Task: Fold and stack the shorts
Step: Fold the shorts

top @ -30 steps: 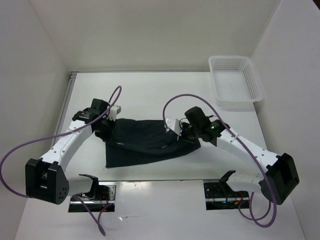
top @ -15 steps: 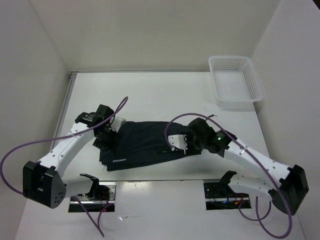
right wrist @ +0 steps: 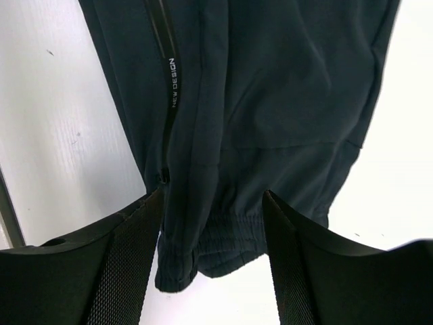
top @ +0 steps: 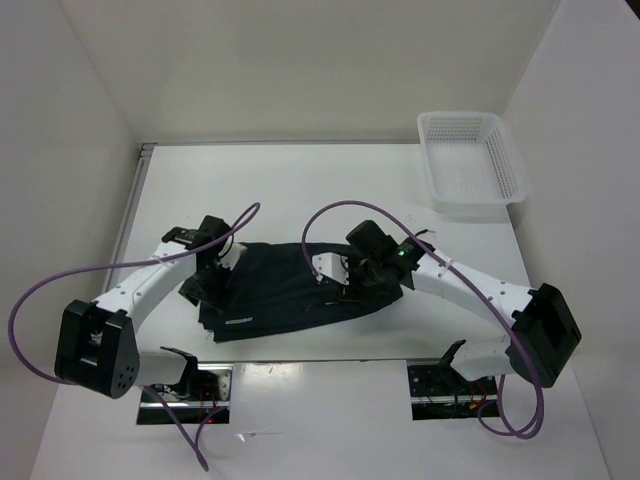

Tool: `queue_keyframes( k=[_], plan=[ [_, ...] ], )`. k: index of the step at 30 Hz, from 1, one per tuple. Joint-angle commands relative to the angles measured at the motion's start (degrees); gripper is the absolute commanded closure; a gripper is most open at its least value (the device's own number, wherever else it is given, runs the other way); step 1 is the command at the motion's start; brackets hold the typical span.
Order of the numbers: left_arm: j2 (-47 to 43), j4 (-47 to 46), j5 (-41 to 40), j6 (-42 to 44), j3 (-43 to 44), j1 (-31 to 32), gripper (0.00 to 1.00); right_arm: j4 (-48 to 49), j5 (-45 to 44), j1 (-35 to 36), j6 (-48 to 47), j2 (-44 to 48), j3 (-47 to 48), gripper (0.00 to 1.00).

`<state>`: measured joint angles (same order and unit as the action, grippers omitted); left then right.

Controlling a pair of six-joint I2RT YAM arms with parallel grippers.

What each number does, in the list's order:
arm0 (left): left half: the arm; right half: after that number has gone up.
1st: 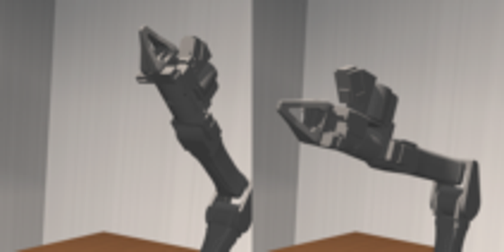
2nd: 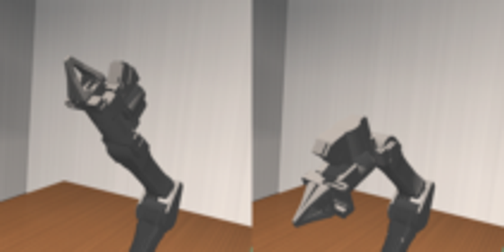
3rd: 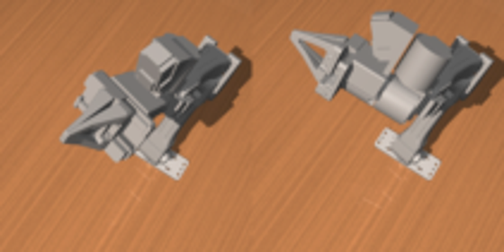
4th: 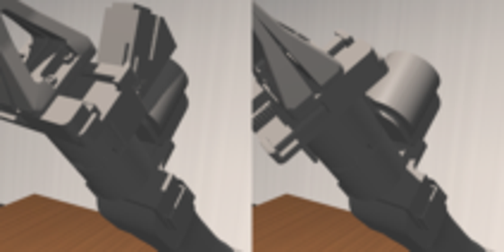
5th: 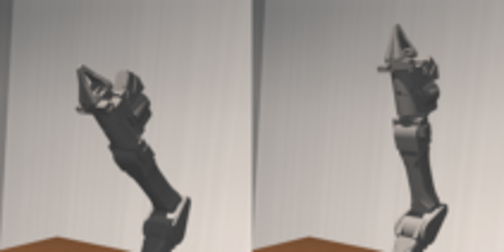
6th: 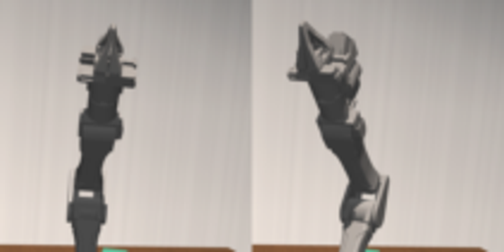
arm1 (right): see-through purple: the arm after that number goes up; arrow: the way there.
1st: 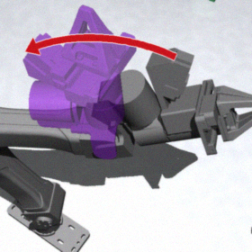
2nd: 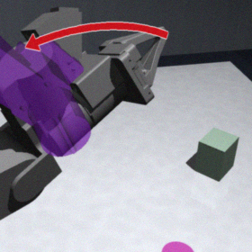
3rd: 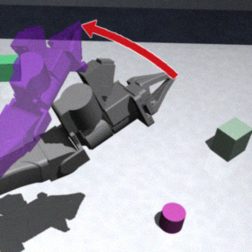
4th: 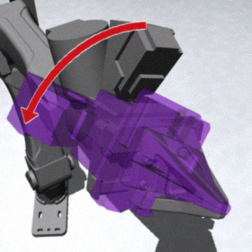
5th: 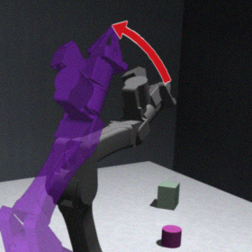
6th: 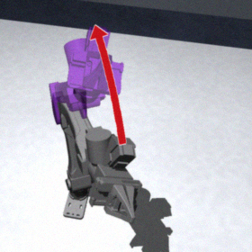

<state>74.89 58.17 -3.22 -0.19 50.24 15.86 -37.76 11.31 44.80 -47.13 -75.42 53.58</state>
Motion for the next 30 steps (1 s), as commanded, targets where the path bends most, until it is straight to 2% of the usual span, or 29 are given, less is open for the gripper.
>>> queue_keyframes(
  k=[1,12,14,15,17,18,20,21,22,24,27,30],
  plan=[
    [1.56,-2.01,-2.05,0.19,1.17,-0.91,0.22,-1.08,0.03,0.64,-1.56,-1.84,0.29,0.33],
    [15.1,-5.35,-1.17,0.19,3.63,-3.46,0.19,0.76,-1.99,0.03,-0.85,-1.84,-6.12,0.34],
    [15.72,-5.35,-0.29,0.19,4.95,-4.17,0.22,0.76,-1.99,0.03,-0.33,-1.23,-6.12,0.39],
    [16.33,-3.78,0.49,0.19,5.57,-4.17,0.26,0.76,-1.99,0.03,-0.33,-1.22,-6.12,0.41],
    [17.03,-2.72,1.03,0.19,5.57,-4.17,0.43,0.76,-1.47,0.03,-0.33,-1.22,-6.65,0.46],
    [17.56,-1.41,1.55,0.19,5.57,-4.17,0.56,1.28,-1.47,0.03,-0.33,-1.22,-7.17,0.54],
    [18.35,-0.08,3.48,0.19,5.57,-4.17,0.68,1.89,-2.69,0.03,-0.33,-1.22,-7.7,0.63],
    [19.49,1.14,4.36,0.19,5.57,-4.17,0.74,1.9,-2.7,0.03,-0.33,-1.22,-7.7,0.72],
    [20.11,1.15,5.85,0.19,6.18,-4.17,0.85,2.42,-3.31,0.03,-0.33,-1.92,-7.7,0.77],
    [21.95,2.64,6.91,0.19,6.71,-4.17,0.91,2.43,-3.31,0.03,-0.33,-2.71,-6.92,0.86],
    [22.49,3.17,8.06,0.19,7.24,-4.17,0.99,2.43,-3.83,-0.5,-0.33,-3.41,-5.51,0.91],
    [21.87,3.18,7.36,0.19,6.63,-4.69,1.0,2.43,-3.84,-1.64,-0.94,-3.94,-4.46,0.93]
  ],
)
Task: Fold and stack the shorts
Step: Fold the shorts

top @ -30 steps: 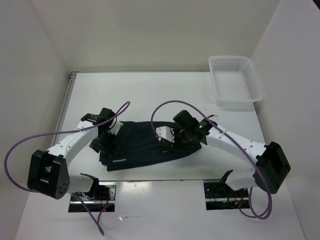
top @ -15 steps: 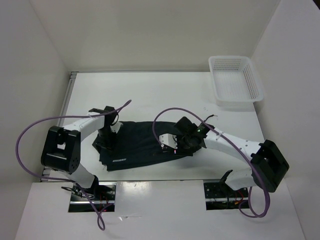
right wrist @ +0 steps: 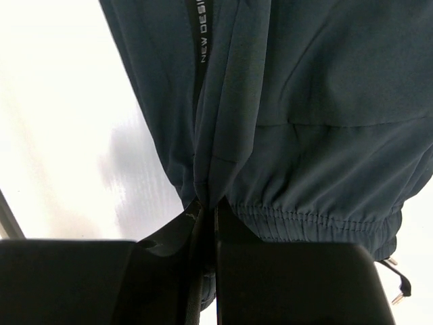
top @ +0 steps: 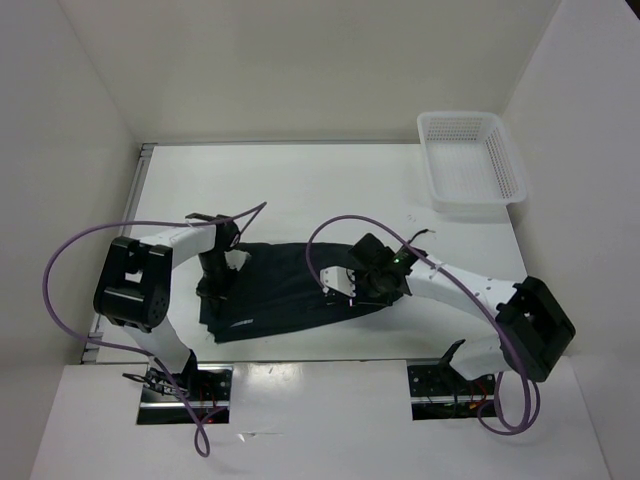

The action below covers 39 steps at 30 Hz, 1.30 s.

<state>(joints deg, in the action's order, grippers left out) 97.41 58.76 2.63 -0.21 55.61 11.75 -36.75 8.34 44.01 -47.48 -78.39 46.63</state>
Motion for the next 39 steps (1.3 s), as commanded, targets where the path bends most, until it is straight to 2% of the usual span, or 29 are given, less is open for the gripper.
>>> queue_keyframes(
  k=[1,7,10,14,16,18,22,24,27,32,35,37,39],
  plan=[
    [-1.25,2.59,1.5,0.21,1.25,-0.59,1.0,1.42,-0.87,-0.85,-0.59,-0.98,2.5,0.95],
    [-1.87,2.59,-0.44,0.21,1.16,-1.64,1.0,1.42,-1.4,-1.38,-1.12,-1.5,3.03,0.98],
    [-4.32,-2.57,-2.89,0.21,3.7,-2.16,1.0,2.04,-2.27,-1.38,-1.12,-1.5,3.64,0.99],
    [-5.38,-8.92,-7.46,0.21,12.74,-2.17,1.0,8.0,-4.12,-3.83,1.77,-2.81,8.45,0.99],
    [-5.38,-11.2,-9.13,0.21,18.55,-2.17,1.0,10.28,-4.99,-7.26,4.41,-3.6,11.19,0.99],
    [-5.38,-13.84,-12.37,0.21,20.4,-2.17,1.0,14.57,-6.57,-9.37,5.82,-4.4,14.27,0.99],
    [-6.53,-26.72,-21.33,0.21,21.03,-2.17,1.0,24.51,-15.86,-12.27,8.01,-5.72,15.42,0.99],
    [-6.53,-29.04,-23.8,0.21,25.23,-2.17,1.0,28.99,-19.39,-12.81,9.68,-6.42,16.82,0.99],
    [-7.58,-29.06,-24.34,0.21,30.5,-2.17,1.0,31.91,-22.13,-14.21,11.89,-6.95,18.85,0.99],
    [-10.56,-27.74,-26.63,0.21,31.05,-1.38,1.0,33.58,-25.55,-14.21,11.37,-5.81,13.41,0.99],
    [-13.46,-23.1,-26.01,0.21,33.24,0.12,1.0,36.48,-26.35,-14.21,8.3,-4.24,10.15,0.99],
    [-15.4,-21.24,-26.01,0.21,33.24,0.73,1.0,38.06,-27.49,-14.21,7.76,-4.23,10.15,0.99],
    [-18.47,-18.52,-24.09,0.21,28.87,1.26,1.0,38.07,-26.8,-14.21,6.1,-3.71,10.15,0.99]
  ],
)
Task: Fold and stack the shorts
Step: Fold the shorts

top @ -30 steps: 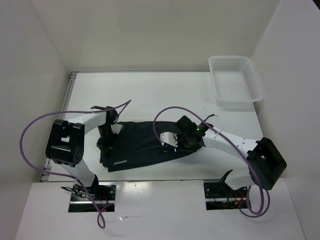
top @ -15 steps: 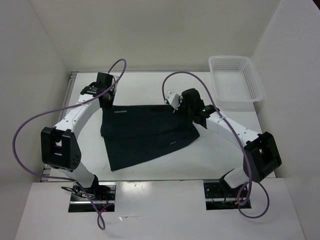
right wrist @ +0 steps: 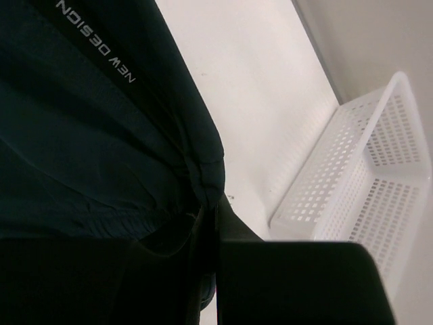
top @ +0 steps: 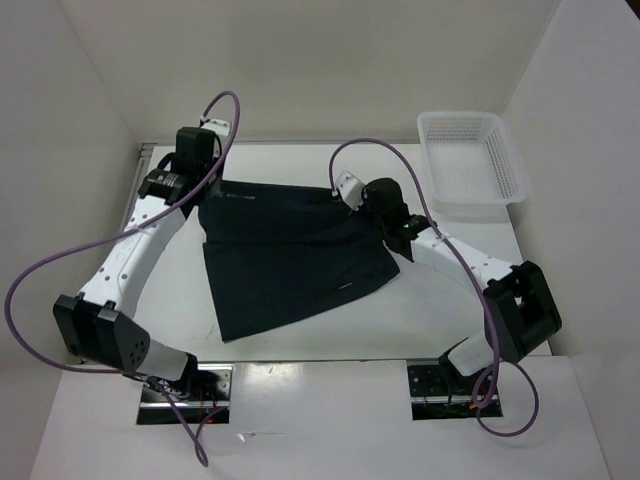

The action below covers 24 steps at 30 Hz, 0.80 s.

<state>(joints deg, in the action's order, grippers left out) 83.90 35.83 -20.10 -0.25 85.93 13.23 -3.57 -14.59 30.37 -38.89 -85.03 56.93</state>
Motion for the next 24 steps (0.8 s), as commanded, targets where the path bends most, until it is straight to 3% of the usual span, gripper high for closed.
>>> queue_keyframes(
  k=[1,5,10,14,21,24],
  plan=[
    [-6.19,6.16,0.04,0.25,-3.82,1.51,1.0,4.89,-3.26,-0.58,-3.02,2.94,-0.15,0.99],
    [-12.51,13.81,3.74,0.25,-16.83,6.62,1.0,-2.46,4.81,-0.58,-8.02,5.57,-0.15,0.99],
    [-11.22,22.42,10.94,0.25,-22.64,7.24,1.0,-14.95,16.77,0.82,-20.42,11.63,-3.48,0.99],
    [-8.75,24.02,11.84,0.25,-27.29,11.36,1.0,-21.03,17.4,6.53,-24.82,14.98,-10.67,0.99],
    [-7.43,25.33,10.69,0.25,-31.43,16.82,1.0,-22.88,15.65,13.57,-25.96,18.06,-17.81,0.99],
    [-6.03,26.65,12.35,0.25,-32.23,19.1,1.0,-22.88,14.94,13.58,-26.58,18.58,-19.48,0.9]
  ],
)
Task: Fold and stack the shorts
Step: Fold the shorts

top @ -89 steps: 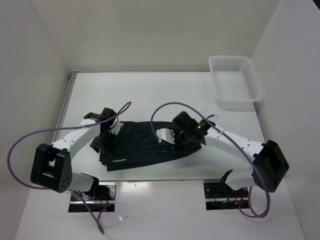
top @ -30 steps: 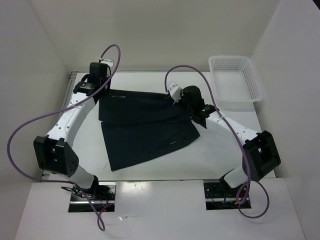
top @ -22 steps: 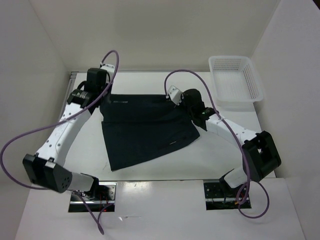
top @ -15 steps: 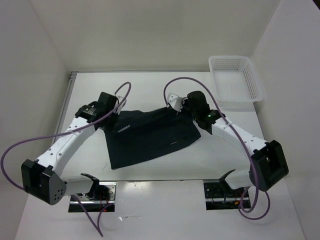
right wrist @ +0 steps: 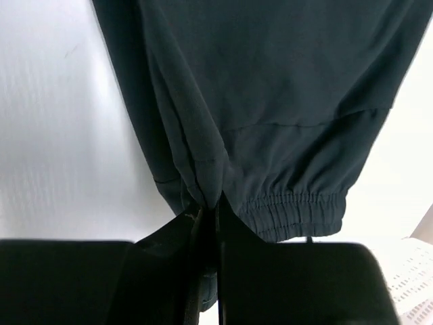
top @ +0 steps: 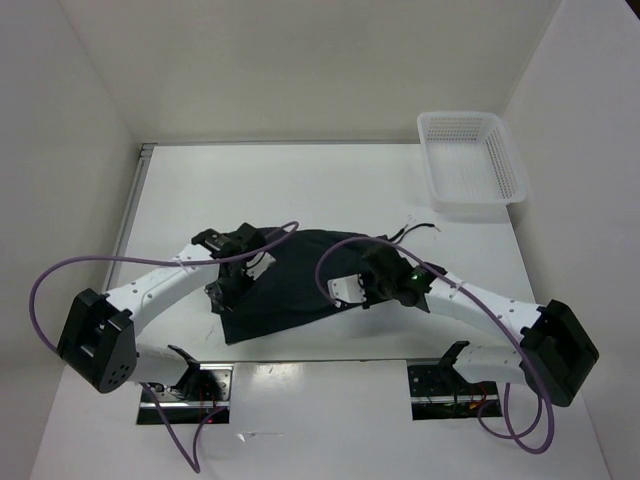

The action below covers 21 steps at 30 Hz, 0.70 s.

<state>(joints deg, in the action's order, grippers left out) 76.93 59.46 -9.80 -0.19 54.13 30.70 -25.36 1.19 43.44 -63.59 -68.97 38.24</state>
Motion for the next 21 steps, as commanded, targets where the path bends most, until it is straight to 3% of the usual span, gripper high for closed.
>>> queue_keyframes(
  k=[1,9,15,18,21],
  plan=[
    [0.95,3.03,2.07,0.19,-0.43,2.43,1.0,-1.09,-1.36,0.5,-2.58,2.52,-1.41,0.89],
    [-0.37,11.01,9.61,0.19,5.45,2.44,0.97,-0.39,-3.92,0.5,-1.37,5.15,-2.03,0.45],
    [-2.66,14.89,11.3,0.19,5.99,7.09,0.93,2.33,0.82,-2.3,12.95,7.01,8.33,0.35],
    [-0.38,14.89,11.3,0.19,5.99,7.71,0.71,3.74,1.53,-3.01,20.16,3.24,13.61,0.33],
    [0.33,14.89,9.9,0.19,7.56,7.71,0.64,3.22,5.47,-6.6,27.19,-2.98,19.05,0.33]
  ],
)
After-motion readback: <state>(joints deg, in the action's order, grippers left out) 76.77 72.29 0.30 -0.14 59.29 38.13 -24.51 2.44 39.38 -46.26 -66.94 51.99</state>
